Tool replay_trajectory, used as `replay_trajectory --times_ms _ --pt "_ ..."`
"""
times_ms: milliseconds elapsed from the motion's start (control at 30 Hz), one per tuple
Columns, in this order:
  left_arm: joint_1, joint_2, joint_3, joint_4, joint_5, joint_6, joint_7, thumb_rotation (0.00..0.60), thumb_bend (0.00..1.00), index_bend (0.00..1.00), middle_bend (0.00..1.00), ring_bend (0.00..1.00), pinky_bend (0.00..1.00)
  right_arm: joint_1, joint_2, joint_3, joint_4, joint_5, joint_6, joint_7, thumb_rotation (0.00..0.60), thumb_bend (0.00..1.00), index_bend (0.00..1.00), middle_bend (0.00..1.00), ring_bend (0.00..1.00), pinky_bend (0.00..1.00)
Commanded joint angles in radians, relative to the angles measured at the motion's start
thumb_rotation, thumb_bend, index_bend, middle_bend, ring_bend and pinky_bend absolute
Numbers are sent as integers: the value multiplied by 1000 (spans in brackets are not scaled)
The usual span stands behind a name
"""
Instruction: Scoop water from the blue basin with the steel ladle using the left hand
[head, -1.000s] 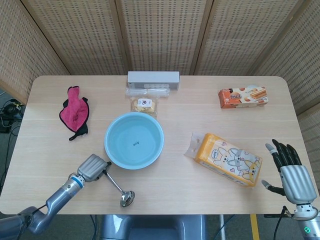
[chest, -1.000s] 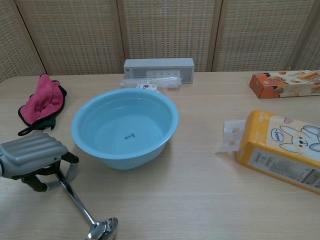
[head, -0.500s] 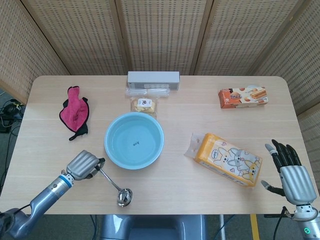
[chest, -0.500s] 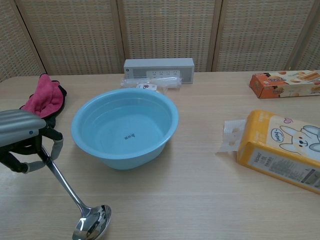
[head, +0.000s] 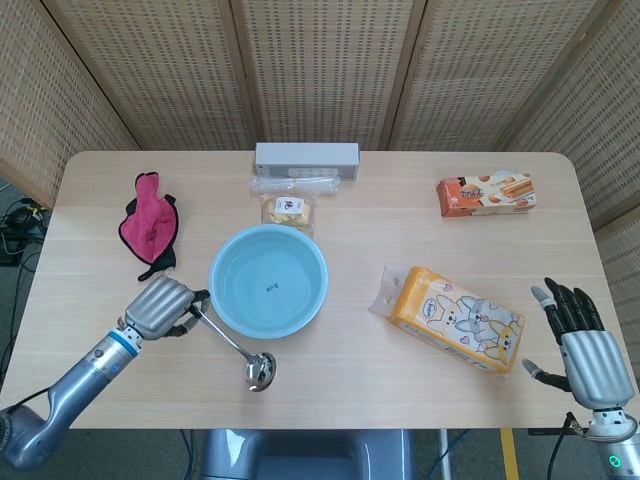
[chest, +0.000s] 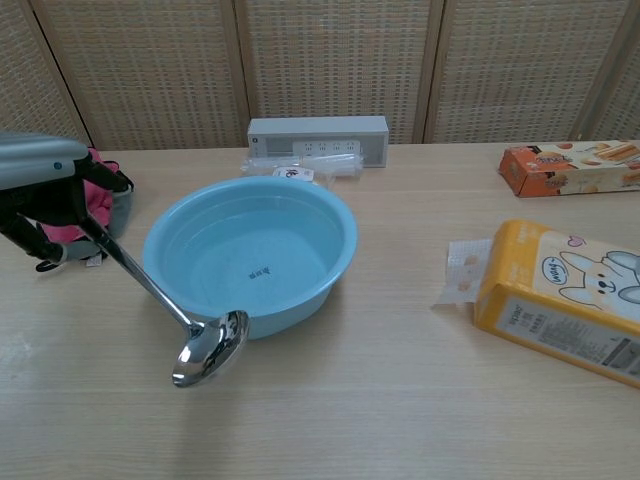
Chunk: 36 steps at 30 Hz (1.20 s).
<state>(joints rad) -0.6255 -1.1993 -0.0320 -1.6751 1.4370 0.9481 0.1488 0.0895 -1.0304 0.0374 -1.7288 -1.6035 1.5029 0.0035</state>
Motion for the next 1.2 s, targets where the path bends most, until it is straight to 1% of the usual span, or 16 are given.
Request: replay_trajectory --times_ms 33,100,167,233,333,367,467,600,767,867,1200 --pt "-67 23 -76 -42 -155 -83 86 600 845 989 980 956 1000 -1 -2 0 3 -5 5 0 600 0 0 0 0 0" --pt "-95 20 -99 -44 -224 -106 137 600 845 990 980 956 1000 -2 -2 1 4 -6 9 1 600 0 0 0 0 0" --pt "-149 2 -132 -34 -352 -138 224 600 846 989 980 956 1000 -2 -2 4 7 0 9 3 600 0 0 0 0 0" --pt "-193 -24 -141 -15 -458 -150 299 600 845 989 980 956 1000 -1 -4 8 10 8 8 -4 600 0 0 0 0 0" --pt "-237 -53 -142 -2 -573 -148 372 600 844 989 980 956 1000 0 -5 10 10 14 6 -4 600 0 0 0 0 0" --pt "-265 -75 -143 20 -631 -151 405 600 844 990 980 956 1000 0 -5 13 11 19 6 -3 600 0 0 0 0 0" --pt "-323 -118 -135 61 -749 -143 475 600 844 991 980 956 1000 1 -4 16 12 27 4 -1 600 0 0 0 0 0" --pt "-383 -168 -116 111 -866 -137 540 600 844 992 980 956 1000 3 -5 20 14 40 -4 -3 600 0 0 0 0 0" --pt "-446 -231 -90 180 -977 -133 607 600 846 995 985 956 1000 6 -5 27 17 61 -15 1 600 0 0 0 0 0" --pt "-473 -264 -81 216 -1021 -136 626 600 848 996 988 956 1000 8 -4 31 18 72 -21 4 600 0 0 0 0 0" --pt "-519 -340 -57 311 -1085 -143 647 600 854 998 989 956 1000 20 -7 41 28 102 -47 12 600 0 0 0 0 0"
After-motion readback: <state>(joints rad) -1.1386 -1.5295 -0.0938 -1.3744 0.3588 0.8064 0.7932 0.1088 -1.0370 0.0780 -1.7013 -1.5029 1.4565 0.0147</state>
